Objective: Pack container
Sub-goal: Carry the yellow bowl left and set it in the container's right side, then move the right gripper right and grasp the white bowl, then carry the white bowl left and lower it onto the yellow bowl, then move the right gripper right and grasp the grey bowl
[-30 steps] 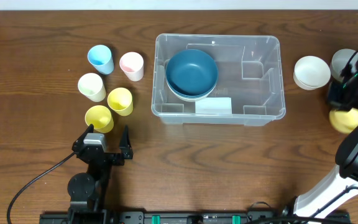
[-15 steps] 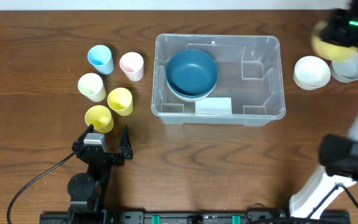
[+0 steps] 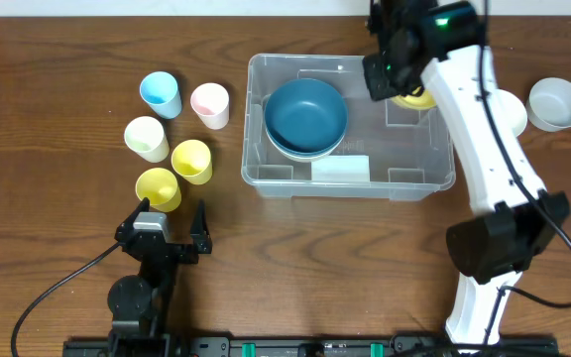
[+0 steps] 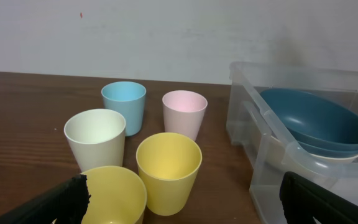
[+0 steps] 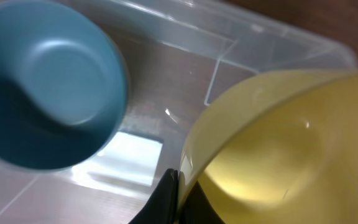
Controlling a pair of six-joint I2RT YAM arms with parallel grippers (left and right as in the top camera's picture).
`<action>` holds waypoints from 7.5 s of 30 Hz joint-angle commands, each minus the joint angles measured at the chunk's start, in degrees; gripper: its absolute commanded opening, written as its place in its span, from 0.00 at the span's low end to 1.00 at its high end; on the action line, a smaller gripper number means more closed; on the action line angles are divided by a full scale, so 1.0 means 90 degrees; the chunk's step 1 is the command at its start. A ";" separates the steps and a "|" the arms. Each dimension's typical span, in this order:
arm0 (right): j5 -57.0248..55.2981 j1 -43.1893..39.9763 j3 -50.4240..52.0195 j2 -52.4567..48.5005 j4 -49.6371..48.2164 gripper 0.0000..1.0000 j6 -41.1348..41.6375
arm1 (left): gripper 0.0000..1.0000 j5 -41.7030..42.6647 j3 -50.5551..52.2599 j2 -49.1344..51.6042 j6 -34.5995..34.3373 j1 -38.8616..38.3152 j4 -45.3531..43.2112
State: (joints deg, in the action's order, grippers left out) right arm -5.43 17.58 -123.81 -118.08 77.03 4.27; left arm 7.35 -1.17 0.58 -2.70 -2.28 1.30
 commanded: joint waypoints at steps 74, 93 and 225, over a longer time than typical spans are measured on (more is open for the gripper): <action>0.0697 -0.3351 0.2110 -0.0036 -0.1639 0.99 -0.0199 | 0.98 0.0114 0.0104 -0.0039 0.0104 0.0032 0.0221; -0.0301 -0.4187 0.2939 -0.0063 -0.1972 0.99 0.3813 | 0.98 0.0114 0.0104 -0.0039 0.0104 0.0032 0.0221; 0.0440 -0.2176 -0.0979 0.0527 -0.0413 0.96 0.2042 | 0.98 0.0114 0.0104 -0.0039 0.0104 0.0032 0.0221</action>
State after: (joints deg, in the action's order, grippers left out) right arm 6.68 2.72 -127.24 -116.84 70.85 24.21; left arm 7.33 -1.17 0.58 -2.70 -2.28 1.30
